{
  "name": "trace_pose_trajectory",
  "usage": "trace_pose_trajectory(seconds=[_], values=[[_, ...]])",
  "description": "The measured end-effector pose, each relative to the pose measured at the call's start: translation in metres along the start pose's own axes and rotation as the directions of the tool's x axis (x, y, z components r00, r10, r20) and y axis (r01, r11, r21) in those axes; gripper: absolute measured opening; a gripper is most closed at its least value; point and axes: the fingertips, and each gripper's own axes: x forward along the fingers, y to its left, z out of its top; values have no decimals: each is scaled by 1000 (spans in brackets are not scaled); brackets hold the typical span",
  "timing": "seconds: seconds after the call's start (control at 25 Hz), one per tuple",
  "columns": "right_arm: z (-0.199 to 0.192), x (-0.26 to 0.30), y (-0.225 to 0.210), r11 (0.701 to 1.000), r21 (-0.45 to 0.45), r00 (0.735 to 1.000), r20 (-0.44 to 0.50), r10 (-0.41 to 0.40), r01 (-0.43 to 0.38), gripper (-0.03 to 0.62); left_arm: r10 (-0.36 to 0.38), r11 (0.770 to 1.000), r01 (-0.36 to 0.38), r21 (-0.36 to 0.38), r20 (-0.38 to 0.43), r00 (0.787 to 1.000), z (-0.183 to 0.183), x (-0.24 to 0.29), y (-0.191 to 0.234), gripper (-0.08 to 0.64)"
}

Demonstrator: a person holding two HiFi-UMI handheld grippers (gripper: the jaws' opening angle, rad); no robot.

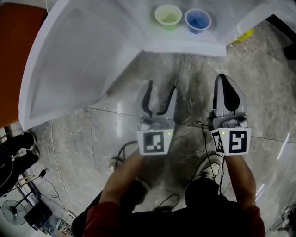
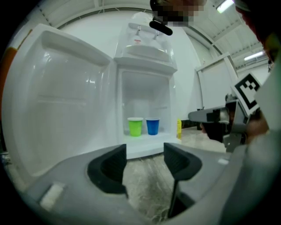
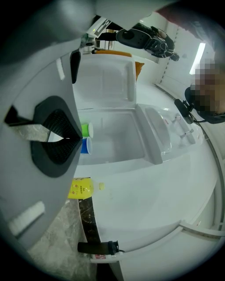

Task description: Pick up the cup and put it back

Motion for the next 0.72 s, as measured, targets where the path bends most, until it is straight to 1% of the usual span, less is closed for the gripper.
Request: trace_pose_trajectory(seconds=[0.4, 0.56, 0.72], values=[[-2, 3, 4, 1000, -3, 1000, -5, 1, -1, 0, 0, 1000, 0, -12, -11, 1000, -6, -4, 4, 235], [-4, 4, 5, 1000, -5, 1000, -12, 0, -1, 0, 9, 999, -9, -32, -16, 1000, -8, -5, 7, 187], [-4, 6, 8, 1000, -7, 1000, -13, 3, -3, 0, 12, 999, -12, -49, -10, 1000, -8, -3, 11, 106]])
